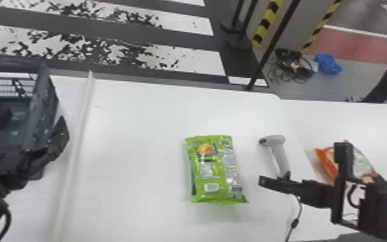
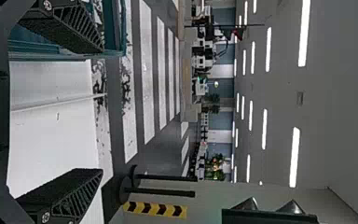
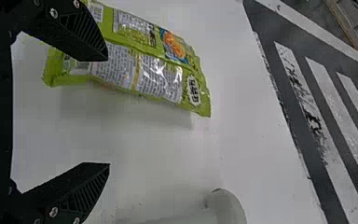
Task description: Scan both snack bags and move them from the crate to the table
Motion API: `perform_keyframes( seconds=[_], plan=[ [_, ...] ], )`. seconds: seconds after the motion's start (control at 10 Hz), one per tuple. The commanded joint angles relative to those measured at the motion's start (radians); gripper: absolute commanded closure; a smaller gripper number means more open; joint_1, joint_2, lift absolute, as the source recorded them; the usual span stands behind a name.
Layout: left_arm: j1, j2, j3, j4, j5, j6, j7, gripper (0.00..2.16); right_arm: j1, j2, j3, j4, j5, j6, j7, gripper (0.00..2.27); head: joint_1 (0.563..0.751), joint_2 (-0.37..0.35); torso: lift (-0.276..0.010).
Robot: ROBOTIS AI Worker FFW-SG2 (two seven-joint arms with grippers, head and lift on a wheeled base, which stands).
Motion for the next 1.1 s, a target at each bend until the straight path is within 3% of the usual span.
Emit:
perform_keyframes(
  seconds=[0.0,0.3,0.8,0.9,1.0],
  plan=[
    [0.0,0.004,0.0,0.0,0.0,-0.001,0.0,0.09,-0.013,0.0,0.008,0.004,-0.044,0.067,0.037,0.14,0.695,-0.208,-0.088],
    [0.0,0.006,-0.001,0.0,0.0,0.003,0.0,0.09,-0.056,-0.002,0.101,0.053,-0.033,0.07,0.04,0.14,0.695,-0.157,-0.088],
    [0.005,0.006,0.002,0.0,0.0,-0.001,-0.002,0.09,-0.149,-0.008,0.262,0.182,0.101,0.0,0.064,0.21,0.695,-0.092,-0.088],
    [0.003,0.006,0.002,0.0,0.0,-0.001,-0.003,0.09,-0.157,-0.008,0.281,0.196,0.128,-0.022,0.073,0.8,0.695,-0.087,-0.088],
    [0.003,0.004,0.003,0.002,0.0,-0.001,-0.003,0.09,-0.16,-0.008,0.285,0.198,0.137,-0.022,0.076,2.17,0.695,-0.085,-0.088]
  ],
)
